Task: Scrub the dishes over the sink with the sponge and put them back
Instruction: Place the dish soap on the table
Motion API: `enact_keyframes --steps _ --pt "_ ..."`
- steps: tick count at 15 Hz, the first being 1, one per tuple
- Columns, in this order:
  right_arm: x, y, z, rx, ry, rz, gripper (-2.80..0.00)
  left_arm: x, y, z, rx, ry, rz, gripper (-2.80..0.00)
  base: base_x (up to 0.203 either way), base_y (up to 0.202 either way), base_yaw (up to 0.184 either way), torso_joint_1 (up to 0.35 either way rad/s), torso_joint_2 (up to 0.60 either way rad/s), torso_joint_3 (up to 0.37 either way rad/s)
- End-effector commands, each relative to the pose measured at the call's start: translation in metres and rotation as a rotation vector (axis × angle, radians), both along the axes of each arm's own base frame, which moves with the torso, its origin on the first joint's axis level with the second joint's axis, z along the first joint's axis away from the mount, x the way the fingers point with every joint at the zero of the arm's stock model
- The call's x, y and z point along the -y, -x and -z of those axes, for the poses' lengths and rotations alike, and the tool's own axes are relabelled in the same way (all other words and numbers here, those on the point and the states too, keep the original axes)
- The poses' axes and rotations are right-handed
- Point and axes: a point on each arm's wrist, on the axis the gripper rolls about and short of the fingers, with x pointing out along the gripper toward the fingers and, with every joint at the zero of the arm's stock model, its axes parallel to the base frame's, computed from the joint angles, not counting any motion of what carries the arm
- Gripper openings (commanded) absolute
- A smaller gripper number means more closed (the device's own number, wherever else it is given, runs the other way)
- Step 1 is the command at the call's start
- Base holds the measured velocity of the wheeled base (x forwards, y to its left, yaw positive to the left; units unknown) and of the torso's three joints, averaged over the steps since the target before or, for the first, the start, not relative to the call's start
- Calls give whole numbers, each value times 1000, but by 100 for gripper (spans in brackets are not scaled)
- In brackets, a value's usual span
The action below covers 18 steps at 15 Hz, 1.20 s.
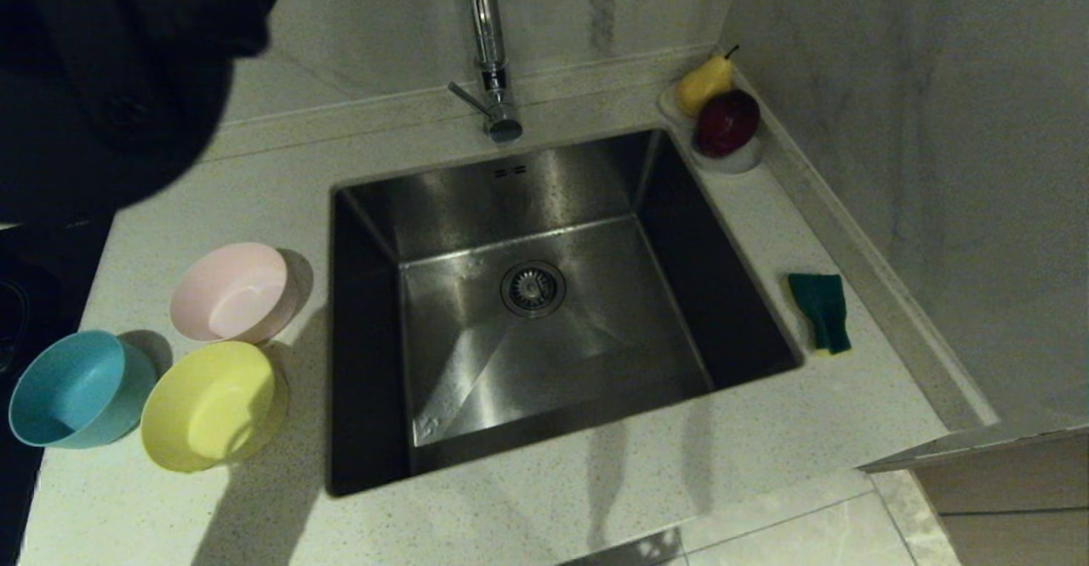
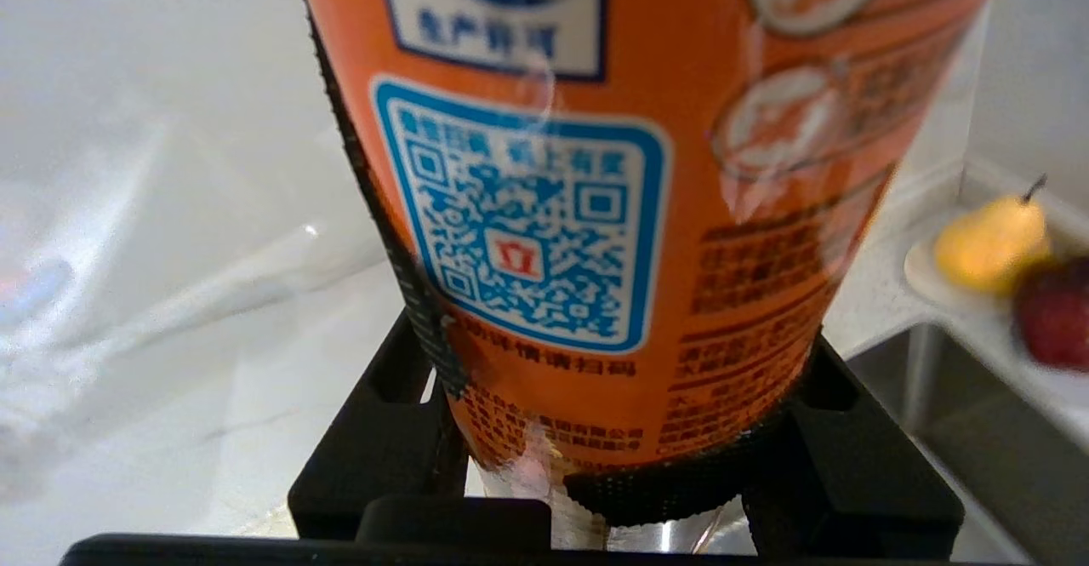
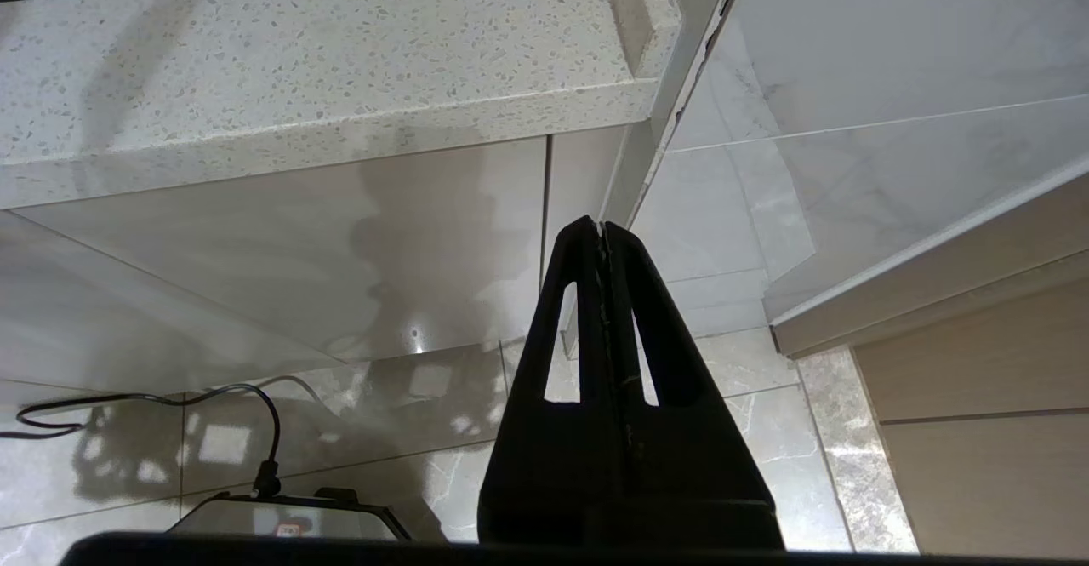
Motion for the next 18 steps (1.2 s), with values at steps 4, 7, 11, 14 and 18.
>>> enact_keyframes --steps 4,7,11,14,18 --pt "0 0 0 -1 0 0 -280 -74 29 -39 23 141 13 -280 0 0 0 0 0 0" --pt "0 0 0 -1 0 0 -280 -123 34 -52 49 215 -54 -280 0 0 0 0 0 0" --pt "0 0 0 -1 0 0 -280 -184 38 -49 74 252 -165 -280 0 0 0 0 0 0" --pt "0 0 0 -1 0 0 -280 -223 25 -36 109 377 -303 -280 0 0 0 0 0 0" --pt "0 0 0 -1 0 0 -280 -244 7 9 27 426 -408 -280 0 0 0 0 0 0"
